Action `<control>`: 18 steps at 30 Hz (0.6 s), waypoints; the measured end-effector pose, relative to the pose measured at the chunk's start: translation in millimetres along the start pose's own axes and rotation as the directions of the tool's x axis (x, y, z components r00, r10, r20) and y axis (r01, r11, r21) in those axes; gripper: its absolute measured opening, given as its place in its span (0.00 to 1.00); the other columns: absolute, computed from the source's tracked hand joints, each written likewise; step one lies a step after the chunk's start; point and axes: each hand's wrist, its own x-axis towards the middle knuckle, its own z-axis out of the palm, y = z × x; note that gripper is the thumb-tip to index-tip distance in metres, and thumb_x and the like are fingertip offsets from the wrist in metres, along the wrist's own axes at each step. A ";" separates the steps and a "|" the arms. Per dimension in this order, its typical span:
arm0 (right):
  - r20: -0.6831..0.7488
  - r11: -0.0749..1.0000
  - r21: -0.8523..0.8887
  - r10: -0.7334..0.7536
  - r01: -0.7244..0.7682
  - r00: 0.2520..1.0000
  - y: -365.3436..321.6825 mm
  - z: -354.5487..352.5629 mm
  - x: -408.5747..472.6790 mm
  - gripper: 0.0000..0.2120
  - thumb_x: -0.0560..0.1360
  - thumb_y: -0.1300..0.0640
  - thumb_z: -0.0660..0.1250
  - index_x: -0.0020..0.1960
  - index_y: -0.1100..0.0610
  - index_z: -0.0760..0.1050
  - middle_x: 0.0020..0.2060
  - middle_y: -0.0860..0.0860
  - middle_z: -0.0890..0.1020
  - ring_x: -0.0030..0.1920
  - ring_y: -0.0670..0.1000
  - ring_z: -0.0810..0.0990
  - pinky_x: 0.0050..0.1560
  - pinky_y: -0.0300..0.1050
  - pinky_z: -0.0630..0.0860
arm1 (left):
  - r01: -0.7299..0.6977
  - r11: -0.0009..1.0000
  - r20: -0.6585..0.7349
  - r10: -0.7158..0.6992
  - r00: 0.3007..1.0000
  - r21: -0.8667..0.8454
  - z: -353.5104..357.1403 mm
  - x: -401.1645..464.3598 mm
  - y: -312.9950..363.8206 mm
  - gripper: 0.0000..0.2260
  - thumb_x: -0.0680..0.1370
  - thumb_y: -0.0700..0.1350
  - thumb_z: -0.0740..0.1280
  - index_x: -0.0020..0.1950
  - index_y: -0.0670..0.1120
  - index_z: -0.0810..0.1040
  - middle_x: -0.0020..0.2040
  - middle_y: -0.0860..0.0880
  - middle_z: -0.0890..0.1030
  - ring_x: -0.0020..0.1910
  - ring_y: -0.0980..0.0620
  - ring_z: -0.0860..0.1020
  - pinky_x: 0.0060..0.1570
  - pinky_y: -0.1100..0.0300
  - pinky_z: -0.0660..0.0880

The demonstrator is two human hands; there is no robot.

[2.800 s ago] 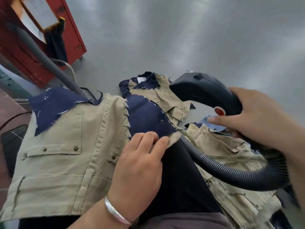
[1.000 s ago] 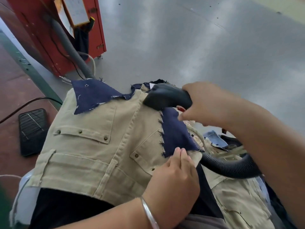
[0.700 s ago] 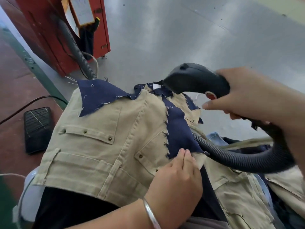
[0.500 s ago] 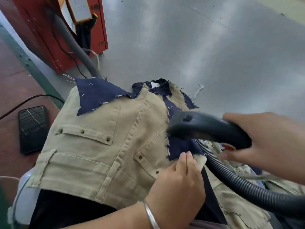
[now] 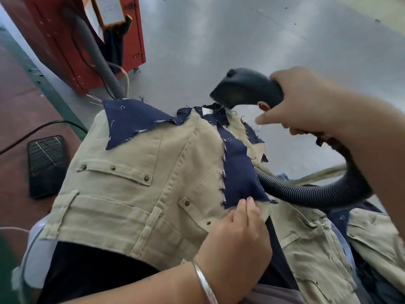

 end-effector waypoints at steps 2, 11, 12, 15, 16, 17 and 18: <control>-0.032 0.993 0.112 0.044 -0.040 0.999 16.0 -14.8 -9.2 0.14 0.70 0.54 0.78 0.42 0.54 0.72 0.25 0.55 0.80 0.21 0.53 0.80 0.22 0.47 0.77 | -0.020 1.000 -0.002 0.020 1.000 -0.011 0.8 -0.3 -0.2 0.22 0.74 0.34 0.52 0.49 0.46 0.86 0.49 0.47 0.85 0.48 0.53 0.83 0.43 0.64 0.78; 0.235 0.990 -0.138 0.052 -0.019 0.971 16.7 2.6 -101.6 0.20 0.58 0.39 0.74 0.44 0.31 0.68 0.33 0.28 0.77 0.26 0.41 0.74 0.31 0.43 0.69 | 0.032 0.999 -0.002 -0.032 0.999 0.005 2.7 1.1 -0.4 0.26 0.76 0.34 0.47 0.48 0.45 0.86 0.48 0.47 0.85 0.48 0.54 0.83 0.37 0.65 0.77; 0.263 0.984 -0.176 0.068 -0.022 0.963 14.9 9.8 -100.6 0.18 0.60 0.37 0.74 0.43 0.32 0.68 0.32 0.34 0.78 0.29 0.39 0.72 0.32 0.43 0.67 | 0.040 0.999 0.010 -0.040 0.999 -0.006 2.8 1.4 -0.5 0.26 0.76 0.35 0.47 0.48 0.45 0.86 0.48 0.47 0.85 0.48 0.54 0.83 0.36 0.65 0.77; 0.239 0.975 -0.219 0.083 -0.030 0.967 9.0 20.2 -85.0 0.16 0.66 0.41 0.75 0.38 0.42 0.67 0.29 0.43 0.75 0.32 0.38 0.71 0.31 0.43 0.65 | 0.046 0.999 0.018 -0.046 0.999 -0.016 1.0 1.5 -1.3 0.26 0.76 0.35 0.47 0.48 0.45 0.86 0.48 0.47 0.85 0.47 0.53 0.83 0.36 0.65 0.76; 0.223 0.979 -0.202 0.068 -0.023 0.973 7.0 21.9 -77.8 0.16 0.66 0.44 0.75 0.38 0.44 0.67 0.29 0.43 0.74 0.31 0.38 0.71 0.30 0.42 0.65 | 0.038 0.999 0.025 -0.038 0.999 -0.015 -0.2 1.1 -1.7 0.25 0.76 0.35 0.47 0.48 0.45 0.86 0.48 0.47 0.85 0.47 0.53 0.83 0.37 0.64 0.77; 0.211 0.985 -0.170 0.053 -0.017 0.976 4.7 23.1 -70.4 0.15 0.67 0.46 0.75 0.37 0.45 0.67 0.29 0.43 0.74 0.30 0.39 0.71 0.29 0.42 0.65 | 0.026 0.999 0.032 -0.026 0.999 -0.021 -0.9 0.7 -2.0 0.24 0.75 0.34 0.49 0.48 0.45 0.86 0.48 0.47 0.85 0.47 0.53 0.83 0.36 0.64 0.77; 0.202 0.991 -0.133 0.040 -0.013 0.979 2.8 24.3 -61.8 0.15 0.67 0.49 0.75 0.38 0.46 0.68 0.29 0.44 0.75 0.28 0.39 0.72 0.27 0.41 0.65 | 0.011 1.000 0.028 -0.010 1.000 -0.028 -0.4 0.6 -2.0 0.22 0.75 0.34 0.52 0.48 0.46 0.86 0.48 0.47 0.85 0.47 0.53 0.83 0.36 0.64 0.77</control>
